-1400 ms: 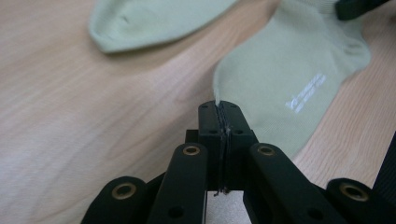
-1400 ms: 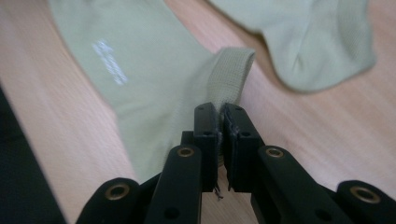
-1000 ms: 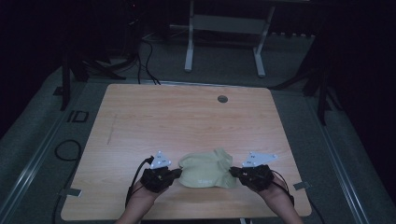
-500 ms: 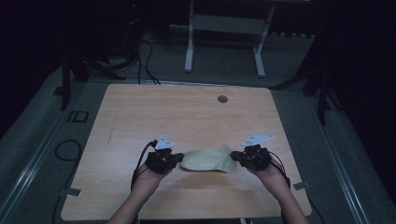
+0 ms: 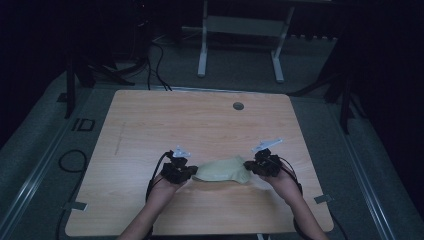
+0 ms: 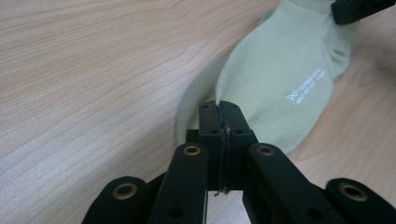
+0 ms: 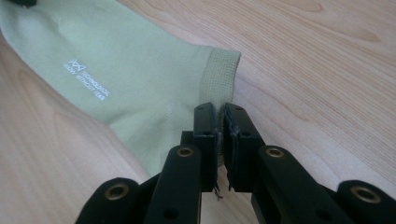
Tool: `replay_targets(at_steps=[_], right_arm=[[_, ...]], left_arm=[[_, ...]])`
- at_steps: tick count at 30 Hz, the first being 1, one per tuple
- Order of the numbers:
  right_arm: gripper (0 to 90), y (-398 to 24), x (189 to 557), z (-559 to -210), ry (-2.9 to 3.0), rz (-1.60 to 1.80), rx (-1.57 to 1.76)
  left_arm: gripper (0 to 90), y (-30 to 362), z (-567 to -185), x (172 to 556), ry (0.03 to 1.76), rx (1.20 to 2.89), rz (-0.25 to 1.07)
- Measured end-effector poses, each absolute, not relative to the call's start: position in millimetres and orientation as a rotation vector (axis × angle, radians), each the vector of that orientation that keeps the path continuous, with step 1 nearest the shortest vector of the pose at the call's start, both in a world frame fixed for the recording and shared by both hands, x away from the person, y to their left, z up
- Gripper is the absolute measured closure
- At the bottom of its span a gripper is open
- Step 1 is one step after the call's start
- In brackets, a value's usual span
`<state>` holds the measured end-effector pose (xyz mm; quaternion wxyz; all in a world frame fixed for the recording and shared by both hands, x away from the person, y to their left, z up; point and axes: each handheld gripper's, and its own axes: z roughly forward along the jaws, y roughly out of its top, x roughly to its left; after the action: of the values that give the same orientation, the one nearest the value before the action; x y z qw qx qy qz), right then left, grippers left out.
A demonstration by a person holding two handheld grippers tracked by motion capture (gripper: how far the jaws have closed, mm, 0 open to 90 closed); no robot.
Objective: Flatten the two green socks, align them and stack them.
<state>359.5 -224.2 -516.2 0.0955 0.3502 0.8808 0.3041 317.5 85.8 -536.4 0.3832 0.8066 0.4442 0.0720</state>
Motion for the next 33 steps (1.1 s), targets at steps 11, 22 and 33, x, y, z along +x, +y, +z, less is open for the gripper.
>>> replay_targets(at_steps=[11, 22, 33], right_arm=[[83.4, -221, 366, -532, 2.638, 0.842, 1.048], [83.5, -220, 364, -528, 2.622, 0.864, 1.059], [83.4, -224, 355, -509, 2.605, 0.917, 1.046]], left_arm=[[88.7, 88, -554, 322, 1.169, 2.057, 0.140], [88.7, 87, -547, 321, 1.165, 2.043, 0.154], [88.7, 88, -538, 319, 1.156, 2.046, 0.140]])
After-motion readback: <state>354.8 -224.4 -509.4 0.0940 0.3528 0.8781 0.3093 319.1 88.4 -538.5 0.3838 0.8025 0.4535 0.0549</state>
